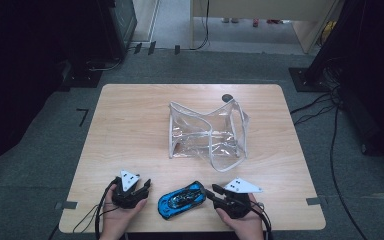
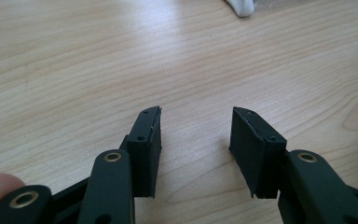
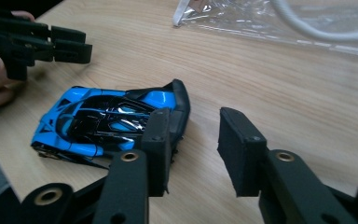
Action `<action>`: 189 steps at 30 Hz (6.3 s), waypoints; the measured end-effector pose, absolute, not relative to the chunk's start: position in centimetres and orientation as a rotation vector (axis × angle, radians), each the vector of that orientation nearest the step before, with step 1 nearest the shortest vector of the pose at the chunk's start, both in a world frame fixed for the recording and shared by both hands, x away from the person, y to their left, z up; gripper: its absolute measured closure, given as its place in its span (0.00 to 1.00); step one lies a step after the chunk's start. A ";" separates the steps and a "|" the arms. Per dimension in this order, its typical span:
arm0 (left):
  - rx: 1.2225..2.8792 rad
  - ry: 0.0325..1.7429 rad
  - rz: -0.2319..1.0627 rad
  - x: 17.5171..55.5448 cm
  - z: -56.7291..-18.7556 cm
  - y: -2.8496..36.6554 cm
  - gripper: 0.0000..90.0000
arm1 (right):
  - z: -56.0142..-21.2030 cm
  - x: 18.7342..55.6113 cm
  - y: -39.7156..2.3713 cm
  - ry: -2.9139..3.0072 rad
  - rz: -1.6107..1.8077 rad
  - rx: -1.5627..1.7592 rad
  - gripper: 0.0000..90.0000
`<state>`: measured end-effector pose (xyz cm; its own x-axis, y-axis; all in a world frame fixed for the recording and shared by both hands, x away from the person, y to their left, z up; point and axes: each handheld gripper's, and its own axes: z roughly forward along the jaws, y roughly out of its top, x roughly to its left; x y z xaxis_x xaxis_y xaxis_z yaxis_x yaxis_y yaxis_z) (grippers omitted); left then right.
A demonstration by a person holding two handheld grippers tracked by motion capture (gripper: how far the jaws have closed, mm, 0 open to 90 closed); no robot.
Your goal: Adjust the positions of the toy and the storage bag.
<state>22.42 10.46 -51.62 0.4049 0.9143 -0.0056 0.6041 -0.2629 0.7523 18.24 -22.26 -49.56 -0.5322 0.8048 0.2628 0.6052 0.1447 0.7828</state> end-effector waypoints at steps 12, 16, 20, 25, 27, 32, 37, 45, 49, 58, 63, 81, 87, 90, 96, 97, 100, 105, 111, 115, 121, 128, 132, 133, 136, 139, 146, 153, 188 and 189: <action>1.978 1.271 0.580 22.6 -51.8 10.4 0.59 | -50.5 18.5 -20.2 2.182 1.293 1.538 0.77; 1.980 1.268 0.581 22.5 -51.8 10.4 0.58 | -50.3 18.2 -19.7 2.132 1.232 1.514 0.85; 1.980 1.266 0.580 22.5 -51.8 10.4 0.58 | -50.2 18.5 -20.5 2.111 1.240 1.580 0.87; 1.981 1.263 0.579 22.5 -51.8 10.4 0.58 | -50.1 18.6 -21.1 2.088 1.205 1.570 0.87; 1.982 1.261 0.579 22.5 -51.8 10.4 0.57 | -50.1 18.5 -21.4 2.076 1.178 1.546 0.87; 1.982 1.258 0.577 22.5 -51.8 10.4 0.57 | -50.1 18.7 -22.3 2.048 1.155 1.556 0.87; 1.982 1.257 0.575 22.5 -51.8 10.4 0.56 | -50.1 19.0 -23.6 2.023 1.124 1.568 0.87; 1.982 1.256 0.573 22.5 -51.8 10.5 0.56 | -50.1 19.6 -25.9 1.997 1.101 1.599 0.87; 1.982 1.255 0.573 22.5 -51.8 10.5 0.56 | -50.0 19.9 -27.4 1.975 1.086 1.627 0.87; 1.981 1.257 0.573 22.5 -51.8 10.4 0.56 | -50.0 20.1 -28.2 1.980 1.049 1.615 0.87; 1.981 1.256 0.573 22.5 -51.8 10.5 0.56 | -49.9 20.2 -28.4 1.990 1.057 1.624 0.87; 1.983 1.255 0.573 22.6 -51.8 10.5 0.55 | -48.8 20.0 -31.4 1.888 1.097 1.664 0.89; 1.983 1.255 0.575 22.6 -51.8 10.4 0.55 | -48.8 20.4 -33.5 1.853 1.081 1.703 0.90; 1.982 1.256 0.575 22.6 -51.8 10.4 0.55 | -48.8 20.7 -34.8 1.827 1.082 1.714 0.90; 1.981 1.258 0.575 22.6 -51.8 10.4 0.55 | -48.7 21.5 -38.1 1.761 1.068 1.741 0.90; 1.978 1.259 0.575 22.6 -51.8 10.4 0.55 | -48.8 21.7 -38.6 1.753 1.064 1.748 0.90; 1.979 1.260 0.577 22.6 -51.8 10.3 0.55 | -49.2 22.7 -40.0 1.740 1.055 1.762 0.90; 1.977 1.264 0.578 22.7 -51.8 10.3 0.55 | -49.0 24.0 -41.9 1.711 1.028 1.753 0.89; 1.973 1.271 0.579 22.7 -51.8 10.3 0.56 | -49.5 24.8 -43.9 1.639 1.058 1.813 0.89; 1.972 1.273 0.580 22.7 -51.8 10.3 0.55 | -49.5 24.9 -44.5 1.609 1.057 1.812 0.89; 1.971 1.274 0.578 22.7 -51.8 10.3 0.55 | -49.7 25.0 -45.1 1.578 1.064 1.830 0.89; 1.970 1.273 0.577 22.7 -51.8 10.3 0.55 | -50.1 25.1 -45.3 1.562 1.053 1.845 0.89; 1.970 1.273 0.578 22.7 -51.8 10.3 0.55 | -50.0 25.1 -45.3 1.554 1.057 1.843 0.89; 1.970 1.273 0.577 22.7 -51.8 10.3 0.55 | -50.1 25.1 -45.4 1.552 1.060 1.841 0.89; 1.970 1.273 0.577 22.7 -51.8 10.3 0.55 | -50.3 25.0 -45.4 1.551 1.060 1.853 0.89; 1.970 1.273 0.578 22.7 -51.8 10.3 0.55 | -50.5 25.0 -45.5 1.552 1.059 1.854 0.89; 1.969 1.274 0.575 22.7 -51.8 10.4 0.55 | -50.6 25.0 -45.6 1.548 1.059 1.862 0.88; 1.968 1.274 0.574 22.7 -51.8 10.4 0.55 | -49.9 24.8 -45.5 1.531 1.088 1.845 0.89; 1.847 1.234 0.517 26.1 -50.6 7.4 0.61 | -46.8 24.5 -42.6 1.519 1.203 1.688 0.62; 1.851 1.231 0.530 26.6 -50.5 6.9 0.61 | -46.4 24.5 -42.2 1.527 1.215 1.680 0.62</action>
